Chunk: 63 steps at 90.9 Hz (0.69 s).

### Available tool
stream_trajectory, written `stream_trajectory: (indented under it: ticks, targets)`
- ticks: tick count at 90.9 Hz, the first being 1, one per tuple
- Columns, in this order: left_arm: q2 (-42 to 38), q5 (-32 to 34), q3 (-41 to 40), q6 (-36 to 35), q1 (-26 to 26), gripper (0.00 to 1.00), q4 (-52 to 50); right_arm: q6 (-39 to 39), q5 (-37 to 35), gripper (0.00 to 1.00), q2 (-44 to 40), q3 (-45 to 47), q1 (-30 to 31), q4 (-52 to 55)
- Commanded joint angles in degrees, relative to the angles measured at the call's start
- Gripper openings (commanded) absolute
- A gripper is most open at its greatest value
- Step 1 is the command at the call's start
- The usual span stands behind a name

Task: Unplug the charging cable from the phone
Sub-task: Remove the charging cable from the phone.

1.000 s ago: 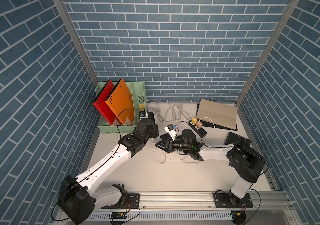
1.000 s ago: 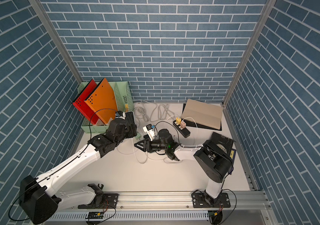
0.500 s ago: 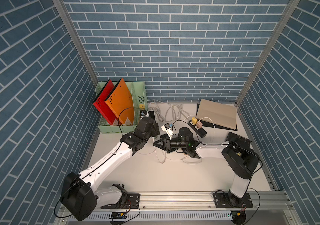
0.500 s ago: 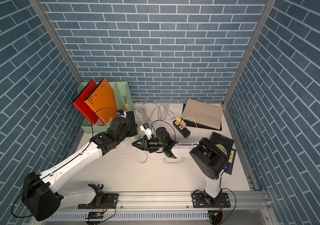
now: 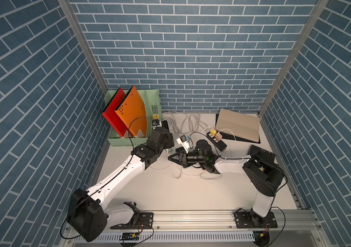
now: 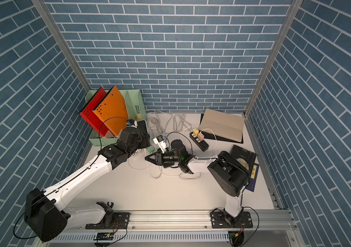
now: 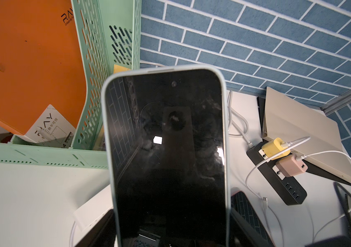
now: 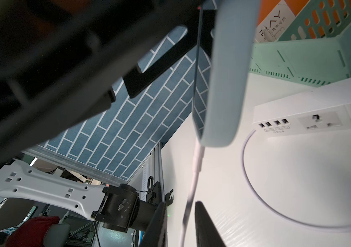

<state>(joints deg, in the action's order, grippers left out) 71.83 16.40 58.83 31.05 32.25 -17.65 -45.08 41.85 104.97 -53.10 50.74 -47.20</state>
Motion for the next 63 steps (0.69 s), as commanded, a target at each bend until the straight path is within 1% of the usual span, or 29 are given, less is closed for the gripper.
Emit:
stream_trajectory:
  ticks: [1,29,55,63]
  targets:
    - [-1.98,0.36,2.08,0.43,-0.53,0.00,3.28,-0.30,0.65,0.26,1.07,-1.18,0.32,-1.58]
    - [-3.03,0.04,1.52,1.53,-1.03,0.00,3.83,-0.68,0.69,0.25,1.58,-1.06,0.46,-2.20]
    - [-3.14,0.40,0.86,1.63,-1.47,0.00,3.83,-0.64,0.07,0.07,0.06,0.53,0.41,-3.35]
    - [-3.18,0.81,0.76,1.43,-1.49,0.00,3.68,-0.55,0.07,0.03,-0.27,0.84,0.40,-3.53]
